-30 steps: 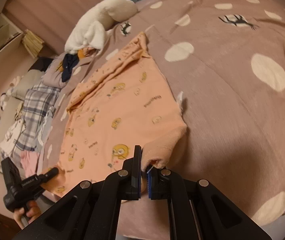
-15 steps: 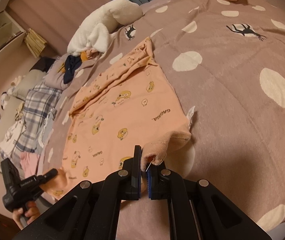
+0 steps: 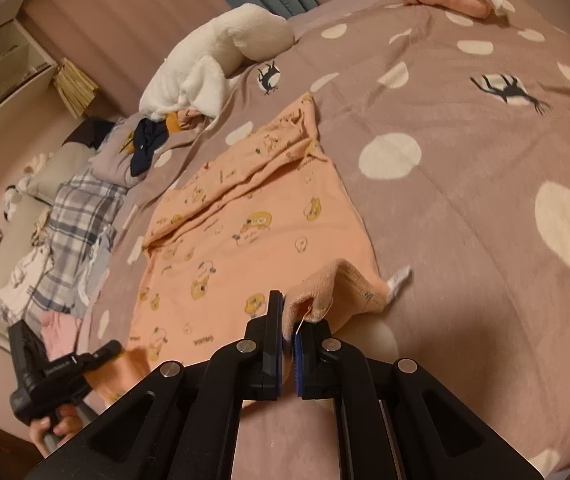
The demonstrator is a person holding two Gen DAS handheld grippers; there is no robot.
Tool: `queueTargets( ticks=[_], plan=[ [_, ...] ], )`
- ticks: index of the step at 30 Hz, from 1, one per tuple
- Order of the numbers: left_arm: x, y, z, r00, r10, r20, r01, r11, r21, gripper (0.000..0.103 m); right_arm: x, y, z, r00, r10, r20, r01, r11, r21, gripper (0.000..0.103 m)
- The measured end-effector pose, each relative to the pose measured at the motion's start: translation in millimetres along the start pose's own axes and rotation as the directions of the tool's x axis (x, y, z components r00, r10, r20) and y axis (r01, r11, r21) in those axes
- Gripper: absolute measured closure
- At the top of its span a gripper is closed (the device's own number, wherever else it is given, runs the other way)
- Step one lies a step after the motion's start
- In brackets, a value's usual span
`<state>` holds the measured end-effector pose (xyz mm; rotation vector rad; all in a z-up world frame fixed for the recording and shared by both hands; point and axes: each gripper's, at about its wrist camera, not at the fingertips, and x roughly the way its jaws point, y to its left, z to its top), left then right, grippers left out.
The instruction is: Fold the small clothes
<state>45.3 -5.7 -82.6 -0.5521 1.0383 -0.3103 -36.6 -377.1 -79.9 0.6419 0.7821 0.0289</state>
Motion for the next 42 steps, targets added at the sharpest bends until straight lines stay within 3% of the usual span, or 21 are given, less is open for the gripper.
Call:
queueTargets(
  ticks=[12,19,22,32,37,39,42],
  plan=[
    [7,6,57,0.995,-0.082,0.06,0.089,0.988,-0.127,0.099,5,18,53,0.998,0.023,0.054,-0.021,0.999,-0.049,0.096],
    [20,-6,102,0.985,-0.122,0.119,0.14,0.978,-0.155,0.099,32,31,92,0.999,0.015,0.045,-0.011,0.996,-0.093,0.097],
    [25,-13,117,0.985,-0.11,0.132,0.128,0.982,-0.14,0.099,44,38,107,0.999,0.008,0.046,-0.002,0.993,-0.116,0.097],
    [71,-25,189,0.977,-0.175,0.124,0.194,0.967,-0.166,0.099,94,43,162,1.0,0.019,-0.005,-0.019,0.993,-0.118,0.097],
    [108,-8,216,0.987,-0.118,0.107,0.139,0.965,-0.221,0.099,141,22,187,0.997,0.003,-0.082,-0.007,0.998,-0.054,0.097],
    [122,4,232,0.988,-0.084,0.131,0.116,0.957,-0.265,0.1,160,12,195,0.994,-0.01,-0.113,0.006,0.999,-0.034,0.097],
    [138,23,249,0.979,-0.17,0.11,0.2,0.905,-0.376,0.093,184,-10,209,0.989,-0.069,-0.13,0.078,0.994,0.071,0.097]
  ],
)
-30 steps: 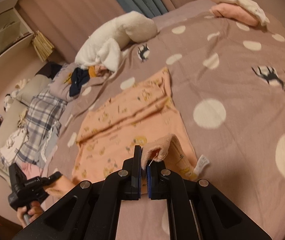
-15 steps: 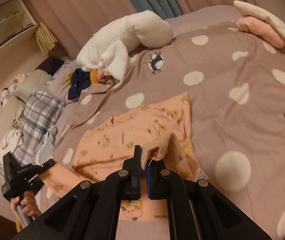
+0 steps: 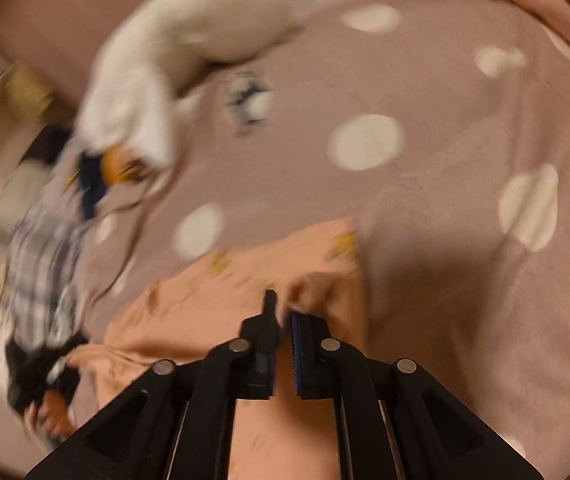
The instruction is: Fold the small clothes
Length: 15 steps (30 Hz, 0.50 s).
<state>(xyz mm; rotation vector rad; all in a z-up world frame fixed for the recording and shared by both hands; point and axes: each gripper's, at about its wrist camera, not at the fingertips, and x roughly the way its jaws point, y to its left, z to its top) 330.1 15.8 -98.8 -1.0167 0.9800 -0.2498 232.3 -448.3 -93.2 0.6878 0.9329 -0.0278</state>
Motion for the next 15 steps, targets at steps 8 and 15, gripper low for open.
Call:
queueTargets(
  ticks=[8,15],
  plan=[
    [-36,-21,-23,0.962,0.222,0.16,-0.261,0.919,0.295,0.039,-29,-2,-9,0.996,-0.085,0.033,0.086,0.995,-0.043,0.043],
    [-29,-33,-45,0.981,0.141,0.134,-0.182,0.91,0.372,0.013,-42,-10,-8,0.999,-0.048,0.004,0.048,0.997,-0.053,0.037]
  ],
)
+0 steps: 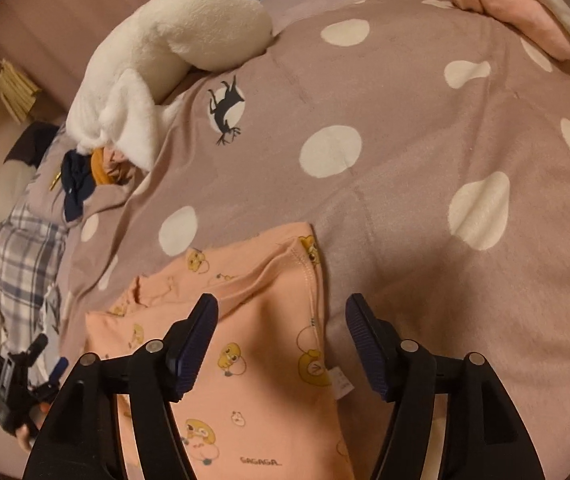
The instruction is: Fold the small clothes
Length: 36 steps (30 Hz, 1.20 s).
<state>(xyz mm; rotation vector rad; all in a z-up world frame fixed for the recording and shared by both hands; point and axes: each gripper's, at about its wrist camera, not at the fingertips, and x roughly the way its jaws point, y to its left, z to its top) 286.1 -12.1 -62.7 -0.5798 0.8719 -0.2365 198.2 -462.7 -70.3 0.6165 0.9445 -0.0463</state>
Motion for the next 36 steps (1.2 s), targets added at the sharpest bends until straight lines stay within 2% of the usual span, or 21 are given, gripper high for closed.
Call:
queueTargets(
  ticks=[3,6,7,8,10,11,13,16,17,19,21,22,24,26,28,29,30,31,32,35,36],
  plan=[
    [24,1,1,0.999,-0.004,-0.045,0.004,1.0,-0.001,0.013,14,1,6,0.998,0.059,-0.019,-0.059,0.998,0.009,0.037],
    [43,5,3,0.998,0.011,-0.055,-0.012,0.999,-0.03,0.014,34,13,15,1.0,0.001,-0.003,-0.001,0.999,-0.05,0.037],
    [50,8,3,0.998,0.04,-0.046,-0.041,0.999,-0.033,0.015,42,17,17,1.0,-0.004,-0.002,0.004,0.997,-0.074,0.05],
    [56,11,3,0.995,0.09,-0.039,-0.091,0.995,-0.03,0.021,55,23,20,0.999,-0.036,-0.002,0.035,0.993,-0.11,0.074],
    [63,19,2,0.982,0.188,-0.022,-0.188,0.982,-0.013,0.037,69,28,26,0.985,-0.168,0.027,0.17,0.977,-0.126,0.085],
    [63,22,1,0.981,0.193,-0.006,-0.193,0.981,0.001,0.042,75,32,33,0.974,-0.217,0.061,0.223,0.968,-0.119,0.085],
    [59,25,1,0.98,0.197,0.025,-0.198,0.979,0.05,0.041,80,33,45,0.979,-0.197,0.058,0.202,0.975,-0.095,0.085],
    [50,20,1,0.955,0.293,0.038,-0.295,0.947,0.128,0.041,68,30,47,0.993,-0.105,0.058,0.107,0.993,-0.046,0.084],
    [48,18,0,0.954,0.298,0.039,-0.301,0.943,0.145,0.041,62,31,44,0.996,-0.066,0.056,0.07,0.996,-0.061,0.084],
    [32,12,-5,0.972,0.233,0.016,-0.232,0.954,0.189,0.036,52,39,33,0.999,-0.045,0.013,0.046,0.991,-0.125,0.082],
    [14,8,-12,0.985,0.173,0.001,-0.17,0.967,0.189,0.021,46,48,18,0.998,-0.045,-0.043,0.036,0.982,-0.186,0.072],
    [6,6,-18,0.987,0.159,0.001,-0.157,0.97,0.185,0.017,47,53,12,0.997,-0.033,-0.071,0.017,0.977,-0.212,0.068],
    [-18,5,-32,0.991,0.133,0.007,-0.132,0.974,0.182,0.013,55,63,2,0.994,-0.008,-0.105,-0.019,0.968,-0.25,0.068],
    [-37,6,-48,0.994,0.106,-0.007,-0.103,0.976,0.193,0.011,73,71,5,0.995,-0.023,-0.101,-0.005,0.964,-0.265,0.068],
    [-54,10,-67,0.997,0.075,-0.028,-0.068,0.976,0.205,0.007,85,72,17,0.996,-0.075,-0.045,0.066,0.981,-0.182,0.068],
    [-62,13,-77,0.997,0.062,-0.035,-0.054,0.977,0.207,0.004,81,67,22,0.999,-0.027,-0.018,0.025,0.996,-0.085,0.068],
    [-69,16,-87,0.997,0.062,-0.042,-0.052,0.977,0.208,0.003,72,64,19,0.998,0.064,-0.012,-0.065,0.997,-0.035,0.068],
    [-72,18,-93,0.996,0.067,-0.051,-0.055,0.976,0.209,0.003,63,63,16,0.986,0.166,-0.012,-0.166,0.986,-0.005,0.063],
    [-74,22,-100,0.996,0.068,-0.065,-0.053,0.975,0.216,0.003,50,63,10,0.97,0.241,-0.018,-0.241,0.971,0.004,0.05],
    [-72,25,-113,0.988,0.105,-0.114,-0.079,0.975,0.206,0.003,3,72,-20,0.986,0.163,0.026,-0.161,0.985,-0.069,0.025],
    [-73,26,-116,0.986,0.11,-0.124,-0.084,0.976,0.2,0.003,-9,74,-31,0.991,0.131,0.035,-0.128,0.988,-0.086,0.022]
  ],
)
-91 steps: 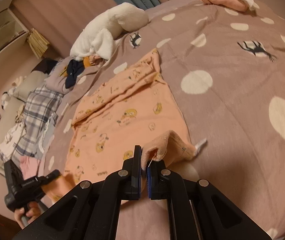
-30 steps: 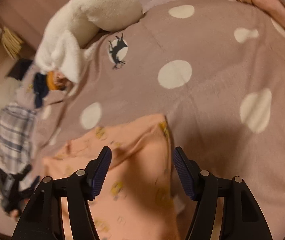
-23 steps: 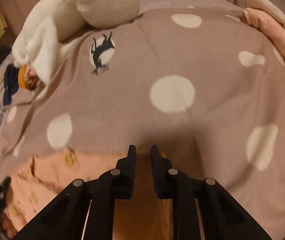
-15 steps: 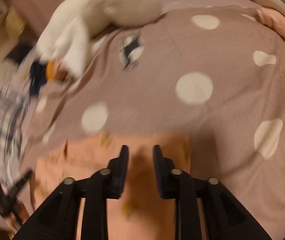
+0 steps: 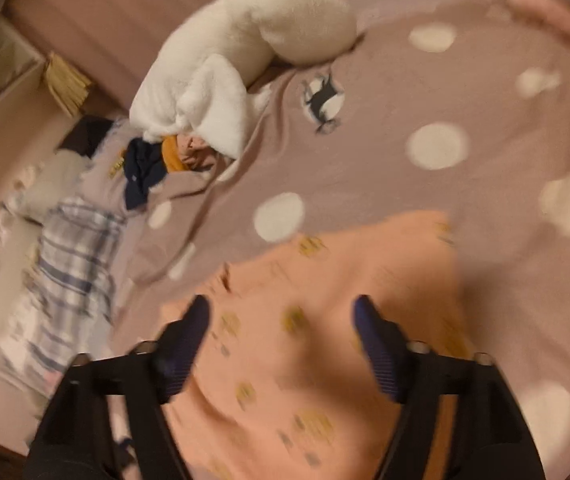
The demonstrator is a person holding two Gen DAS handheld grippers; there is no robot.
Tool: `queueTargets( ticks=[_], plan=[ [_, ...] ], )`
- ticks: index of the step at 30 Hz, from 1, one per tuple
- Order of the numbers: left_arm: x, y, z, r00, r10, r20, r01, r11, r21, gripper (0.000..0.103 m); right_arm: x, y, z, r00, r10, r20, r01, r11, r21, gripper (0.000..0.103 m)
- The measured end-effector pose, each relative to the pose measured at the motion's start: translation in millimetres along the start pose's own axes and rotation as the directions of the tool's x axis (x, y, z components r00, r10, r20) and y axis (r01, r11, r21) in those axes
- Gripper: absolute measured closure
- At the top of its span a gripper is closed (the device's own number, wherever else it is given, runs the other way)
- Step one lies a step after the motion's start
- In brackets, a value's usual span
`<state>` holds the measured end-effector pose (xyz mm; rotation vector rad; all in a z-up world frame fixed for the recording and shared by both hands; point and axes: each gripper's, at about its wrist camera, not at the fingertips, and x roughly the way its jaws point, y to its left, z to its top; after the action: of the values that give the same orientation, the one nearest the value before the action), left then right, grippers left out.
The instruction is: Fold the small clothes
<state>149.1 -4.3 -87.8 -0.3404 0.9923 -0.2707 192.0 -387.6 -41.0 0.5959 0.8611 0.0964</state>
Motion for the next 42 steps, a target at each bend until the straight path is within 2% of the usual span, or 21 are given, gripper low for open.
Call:
queueTargets(
  ticks=[1,3,7,10,12,14,16,17,19,21,23,26,27,29,37,42],
  plan=[
    [-3,0,-5,1.0,-0.014,-0.002,0.014,1.0,-0.01,0.003,-15,4,-13,1.0,-0.018,0.007,0.018,1.0,-0.017,0.022],
    [-12,-1,-13,0.999,-0.05,0.014,0.05,0.998,-0.026,0.001,-38,3,-34,1.0,0.004,0.004,-0.004,1.0,-0.028,0.02],
    [-28,-16,-27,0.992,-0.122,0.03,0.122,0.992,-0.003,0.001,-66,-10,-75,1.0,0.008,0.003,-0.008,1.0,0.026,0.002],
    [-31,-26,-34,0.992,-0.117,0.05,0.116,0.993,0.026,0.001,-69,-18,-94,0.999,0.038,-0.011,-0.037,0.998,0.057,0.002],
    [-26,-31,-38,0.987,-0.15,0.049,0.149,0.989,0.027,0.001,-64,-24,-105,0.997,0.065,-0.038,-0.061,0.993,0.104,0.002],
    [-13,-30,-37,0.974,-0.226,0.028,0.227,0.973,-0.031,0.001,-59,-33,-114,0.994,0.102,-0.049,-0.093,0.982,0.162,0.002],
    [-4,-28,-36,0.97,-0.243,0.023,0.244,0.966,-0.088,0.001,-57,-44,-124,0.988,0.15,-0.034,-0.138,0.963,0.233,0.002],
    [2,-28,-34,0.961,-0.273,0.035,0.275,0.955,-0.115,0.001,-54,-49,-127,0.984,0.175,-0.03,-0.161,0.95,0.269,0.002],
    [12,-28,-30,0.956,-0.29,0.04,0.293,0.945,-0.147,0.001,-48,-56,-131,0.977,0.213,-0.028,-0.194,0.929,0.316,0.002],
    [23,-28,-27,0.952,-0.303,0.029,0.303,0.934,-0.189,0.001,-40,-61,-131,0.978,0.205,-0.033,-0.182,0.922,0.341,0.002],
    [40,-25,-23,0.939,-0.344,-0.001,0.335,0.913,-0.235,0.001,-33,-64,-130,0.98,0.194,-0.039,-0.169,0.923,0.345,0.002],
    [58,-19,-19,0.911,-0.411,-0.028,0.383,0.871,-0.307,0.001,-23,-68,-127,0.973,0.224,-0.046,-0.194,0.915,0.354,0.002],
    [59,-18,-18,0.907,-0.42,-0.03,0.39,0.865,-0.315,0.001,-18,-68,-125,0.972,0.231,-0.051,-0.198,0.913,0.358,0.002],
    [62,-20,-12,0.895,-0.444,-0.025,0.417,0.858,-0.3,0.001,-9,-71,-122,0.969,0.242,-0.049,-0.208,0.907,0.366,0.002],
    [79,-25,8,0.879,-0.476,-0.011,0.449,0.837,-0.313,0.001,7,-76,-106,0.956,0.293,-0.018,-0.267,0.893,0.362,0.002],
    [95,-32,23,0.88,-0.476,0.005,0.454,0.836,-0.307,0.001,22,-75,-91,0.952,0.307,0.008,-0.287,0.88,0.379,0.002]
  ],
)
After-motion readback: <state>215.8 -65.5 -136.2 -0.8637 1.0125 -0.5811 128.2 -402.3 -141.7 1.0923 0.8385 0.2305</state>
